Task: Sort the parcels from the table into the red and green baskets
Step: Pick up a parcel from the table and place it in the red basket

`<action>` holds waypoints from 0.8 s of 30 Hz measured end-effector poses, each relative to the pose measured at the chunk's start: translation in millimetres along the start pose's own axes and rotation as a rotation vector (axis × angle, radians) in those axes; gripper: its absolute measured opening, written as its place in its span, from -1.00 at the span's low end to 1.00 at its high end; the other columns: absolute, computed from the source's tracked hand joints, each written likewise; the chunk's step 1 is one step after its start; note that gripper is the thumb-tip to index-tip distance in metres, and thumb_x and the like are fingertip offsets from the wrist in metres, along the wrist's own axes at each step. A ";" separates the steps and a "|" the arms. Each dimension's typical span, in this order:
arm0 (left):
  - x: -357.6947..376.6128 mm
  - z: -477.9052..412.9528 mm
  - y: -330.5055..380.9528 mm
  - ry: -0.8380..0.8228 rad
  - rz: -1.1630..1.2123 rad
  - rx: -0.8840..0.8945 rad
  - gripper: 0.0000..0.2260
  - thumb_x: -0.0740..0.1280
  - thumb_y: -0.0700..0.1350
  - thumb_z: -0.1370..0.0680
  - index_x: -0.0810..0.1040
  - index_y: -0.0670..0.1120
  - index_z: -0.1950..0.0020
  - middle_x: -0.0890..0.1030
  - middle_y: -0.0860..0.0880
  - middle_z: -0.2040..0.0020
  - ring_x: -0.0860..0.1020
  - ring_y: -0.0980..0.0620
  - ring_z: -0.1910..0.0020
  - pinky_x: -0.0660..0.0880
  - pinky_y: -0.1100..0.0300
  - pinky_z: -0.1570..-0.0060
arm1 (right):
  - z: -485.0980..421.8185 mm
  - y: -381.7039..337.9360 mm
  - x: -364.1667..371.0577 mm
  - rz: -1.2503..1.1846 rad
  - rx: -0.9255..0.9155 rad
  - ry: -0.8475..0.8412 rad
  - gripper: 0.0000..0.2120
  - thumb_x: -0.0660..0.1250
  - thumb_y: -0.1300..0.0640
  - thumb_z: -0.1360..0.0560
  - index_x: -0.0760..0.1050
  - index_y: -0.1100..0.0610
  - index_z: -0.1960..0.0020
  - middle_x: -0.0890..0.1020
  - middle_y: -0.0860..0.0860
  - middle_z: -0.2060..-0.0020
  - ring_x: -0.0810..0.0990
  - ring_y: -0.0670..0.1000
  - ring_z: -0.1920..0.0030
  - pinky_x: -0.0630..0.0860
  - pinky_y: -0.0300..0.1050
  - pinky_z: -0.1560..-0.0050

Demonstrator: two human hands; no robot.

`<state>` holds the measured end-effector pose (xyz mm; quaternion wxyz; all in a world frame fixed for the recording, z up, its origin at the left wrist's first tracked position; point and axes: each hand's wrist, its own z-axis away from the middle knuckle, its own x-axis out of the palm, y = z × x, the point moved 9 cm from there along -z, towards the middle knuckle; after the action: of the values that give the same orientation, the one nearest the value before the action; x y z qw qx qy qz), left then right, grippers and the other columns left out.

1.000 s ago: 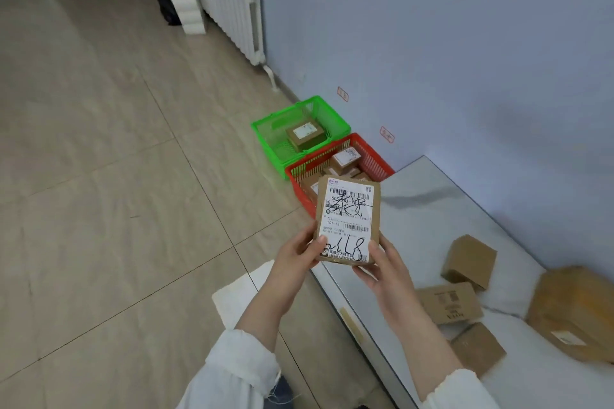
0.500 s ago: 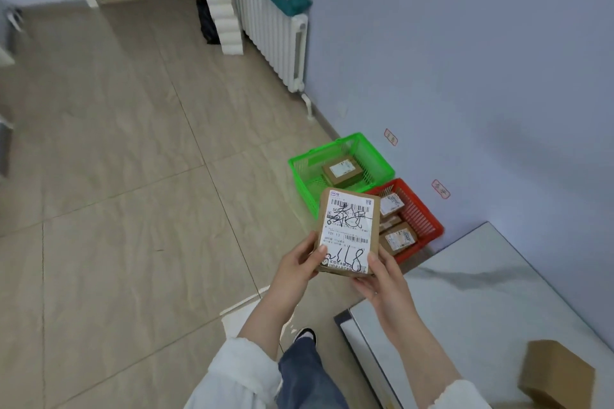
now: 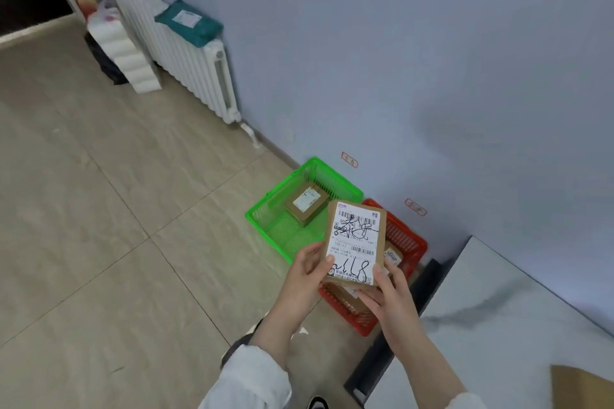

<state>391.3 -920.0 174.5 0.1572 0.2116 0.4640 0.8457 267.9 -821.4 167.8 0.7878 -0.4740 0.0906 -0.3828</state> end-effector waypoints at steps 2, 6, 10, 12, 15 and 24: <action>8.3 -33.6 5.1 -0.052 -0.024 -0.034 -0.80 0.30 -0.18 -0.54 0.42 0.01 -0.14 0.60 -0.03 -0.13 0.61 0.15 0.02 0.52 0.29 0.09 | -21.3 -7.3 -4.3 -0.025 -0.007 0.077 -0.66 0.25 0.08 -0.53 0.35 0.04 -0.30 0.62 0.07 -0.11 0.61 0.08 -0.10 0.50 -0.01 -0.15; 36.9 -92.1 11.1 -0.202 -0.178 -0.073 -0.82 0.30 -0.08 -0.54 0.43 0.11 -0.10 0.59 0.02 -0.15 0.57 0.13 -0.10 0.46 0.22 -0.09 | -53.9 -17.7 -22.3 -0.091 -0.034 0.259 -0.68 0.27 0.07 -0.53 0.39 0.06 -0.26 0.60 0.08 -0.15 0.60 0.07 -0.12 0.51 -0.02 -0.15; 74.0 -130.2 1.6 -0.345 -0.251 -0.149 -0.71 0.30 -0.13 -0.54 0.41 0.03 -0.25 0.55 0.00 -0.22 0.52 0.04 -0.22 0.47 0.14 -0.20 | -77.7 -16.6 -47.6 -0.161 0.003 0.382 -0.68 0.25 0.08 -0.54 0.39 0.12 -0.27 0.64 0.06 -0.08 0.63 -0.04 -0.03 0.56 -0.19 0.05; 93.5 -148.1 -6.4 -0.392 -0.299 -0.162 -0.70 0.34 -0.09 -0.51 0.43 0.12 -0.22 0.56 0.03 -0.23 0.51 0.03 -0.25 0.43 0.01 -0.28 | -89.0 -17.0 -63.7 -0.173 0.017 0.426 -0.66 0.24 0.06 -0.54 0.39 0.12 -0.28 0.64 0.03 -0.05 0.65 -0.11 0.03 0.55 -0.29 0.18; 122.1 -178.4 -21.0 -0.399 -0.392 -0.175 -0.73 0.33 -0.07 -0.53 0.44 0.21 -0.17 0.56 0.07 -0.21 0.53 0.08 -0.19 0.47 0.17 -0.14 | -112.5 -12.0 -89.0 -0.130 0.058 0.432 -0.50 0.28 -0.09 -0.46 0.36 0.04 -0.35 0.63 -0.01 -0.11 0.62 -0.08 -0.06 0.52 -0.26 0.10; 160.4 -337.5 -193.5 -0.355 -0.686 -0.194 -0.63 0.32 0.02 -0.52 0.42 0.17 -0.33 0.53 0.06 -0.28 0.50 0.09 -0.24 0.43 0.00 -0.28 | -271.0 110.4 -203.9 -0.092 0.126 0.636 -0.59 0.30 0.09 -0.51 0.34 0.01 -0.34 0.58 0.03 -0.16 0.59 0.02 -0.12 0.56 0.01 -0.10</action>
<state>96.6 -987.7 -118.2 0.5277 0.1712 0.3912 0.7343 47.2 -836.1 -112.0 0.7295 -0.2847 0.2869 -0.5518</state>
